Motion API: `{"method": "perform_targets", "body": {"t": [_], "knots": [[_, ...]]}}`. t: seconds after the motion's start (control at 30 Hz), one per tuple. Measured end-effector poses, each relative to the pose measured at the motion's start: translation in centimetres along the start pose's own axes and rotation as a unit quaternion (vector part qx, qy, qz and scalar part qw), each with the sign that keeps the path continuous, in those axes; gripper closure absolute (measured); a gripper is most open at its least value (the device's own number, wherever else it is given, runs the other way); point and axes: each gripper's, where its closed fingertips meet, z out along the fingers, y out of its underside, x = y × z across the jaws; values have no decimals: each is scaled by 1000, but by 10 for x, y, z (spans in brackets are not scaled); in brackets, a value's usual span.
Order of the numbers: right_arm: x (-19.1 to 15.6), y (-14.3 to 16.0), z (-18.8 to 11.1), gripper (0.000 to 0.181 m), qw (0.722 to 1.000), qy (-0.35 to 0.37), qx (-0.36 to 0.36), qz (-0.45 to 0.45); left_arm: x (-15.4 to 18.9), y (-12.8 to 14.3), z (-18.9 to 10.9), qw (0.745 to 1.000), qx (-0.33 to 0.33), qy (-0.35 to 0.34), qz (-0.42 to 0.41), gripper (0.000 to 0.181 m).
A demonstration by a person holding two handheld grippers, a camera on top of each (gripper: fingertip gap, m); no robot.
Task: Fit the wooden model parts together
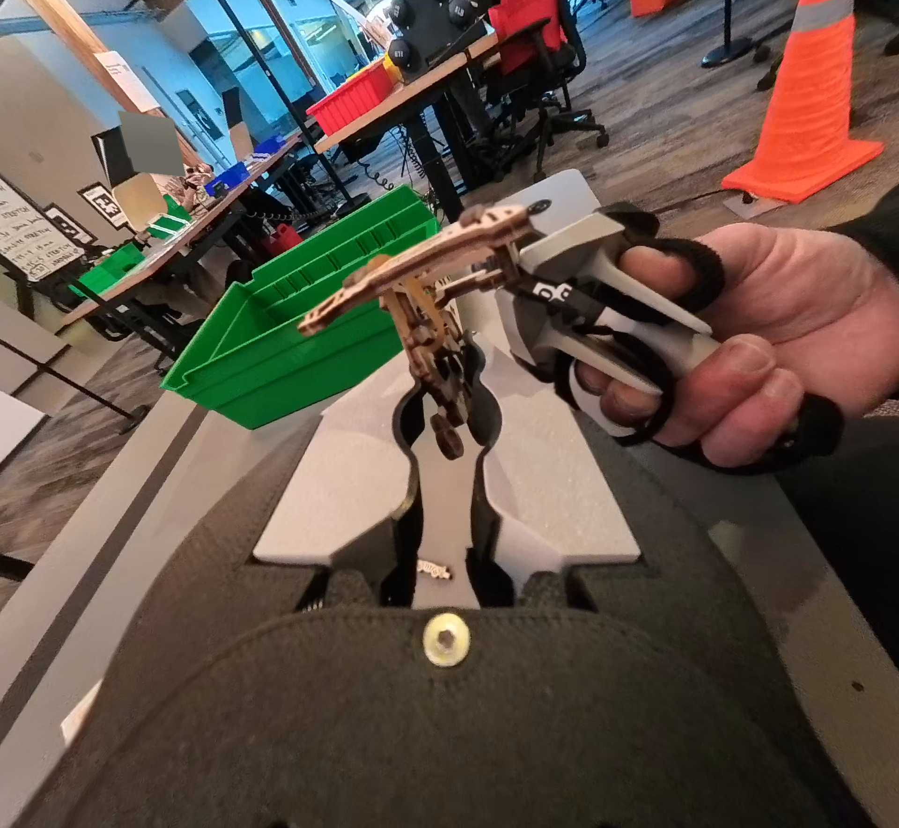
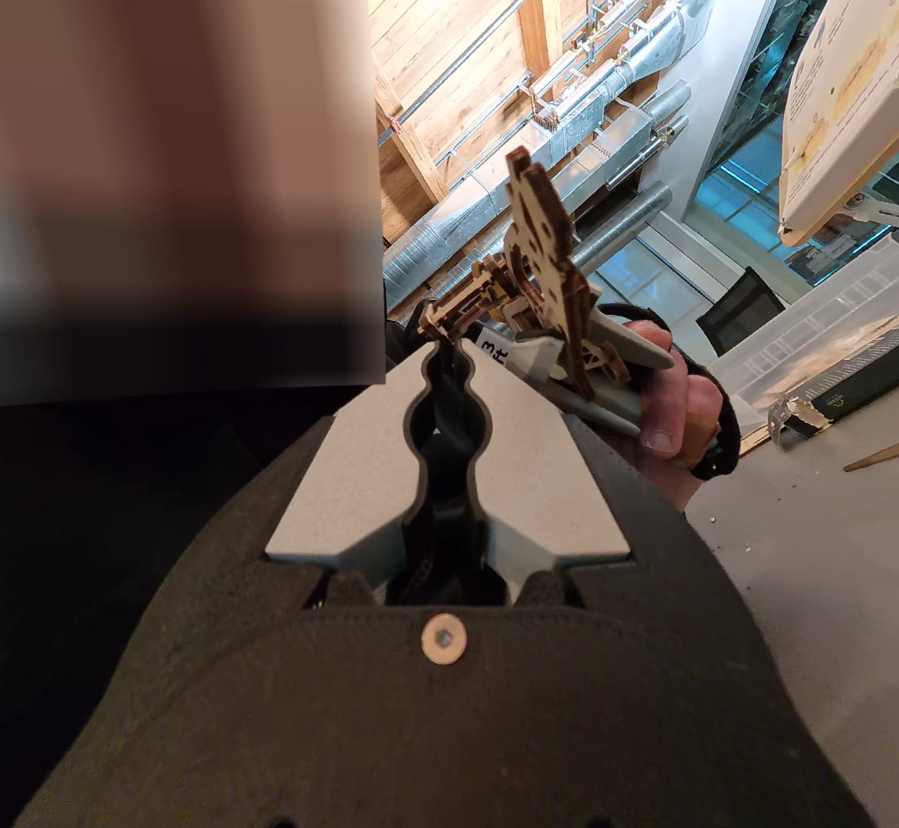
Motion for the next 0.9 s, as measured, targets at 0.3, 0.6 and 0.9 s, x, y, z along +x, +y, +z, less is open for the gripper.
{"method": "perform_targets", "body": {"t": [0.3, 0.6, 0.9], "knots": [[2, -5, -4, 181, 1000, 2, 10, 18, -3, 3, 4, 1000, -10, -4, 11, 171], [0, -9, -8, 181, 999, 1, 16, 29, -5, 7, 5, 1000, -13, -10, 20, 171], [4, -9, -11, 181, 998, 13, 17, 57, -7, 7, 6, 999, -14, -17, 26, 171]]}}
